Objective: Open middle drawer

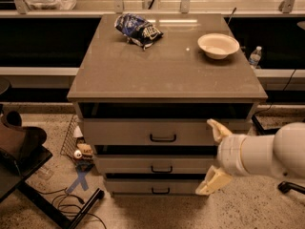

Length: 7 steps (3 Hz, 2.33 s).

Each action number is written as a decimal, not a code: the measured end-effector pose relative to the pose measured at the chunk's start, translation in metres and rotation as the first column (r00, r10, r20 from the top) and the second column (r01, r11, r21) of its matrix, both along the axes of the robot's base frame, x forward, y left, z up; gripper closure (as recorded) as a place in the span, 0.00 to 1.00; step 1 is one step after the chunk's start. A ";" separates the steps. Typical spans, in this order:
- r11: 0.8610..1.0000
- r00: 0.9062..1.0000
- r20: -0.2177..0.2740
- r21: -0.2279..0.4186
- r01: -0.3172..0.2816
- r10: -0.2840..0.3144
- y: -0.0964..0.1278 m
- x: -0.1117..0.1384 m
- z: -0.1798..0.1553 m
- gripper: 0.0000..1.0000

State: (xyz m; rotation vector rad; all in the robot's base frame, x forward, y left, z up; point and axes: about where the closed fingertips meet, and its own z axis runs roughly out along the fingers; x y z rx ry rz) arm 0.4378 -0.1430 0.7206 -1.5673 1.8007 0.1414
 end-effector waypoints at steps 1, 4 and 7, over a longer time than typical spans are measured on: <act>1.000 0.999 0.042 0.002 -0.014 0.014 -0.004 -0.017 -0.067 0.00; 0.995 0.993 0.063 -0.023 -0.096 0.098 -0.010 0.008 -0.184 0.00; 0.997 0.997 0.069 0.058 -0.051 0.047 -0.025 0.049 -0.251 0.00</act>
Offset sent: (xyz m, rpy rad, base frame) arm -0.0206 -0.0221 -0.1599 0.0271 -0.1269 0.0616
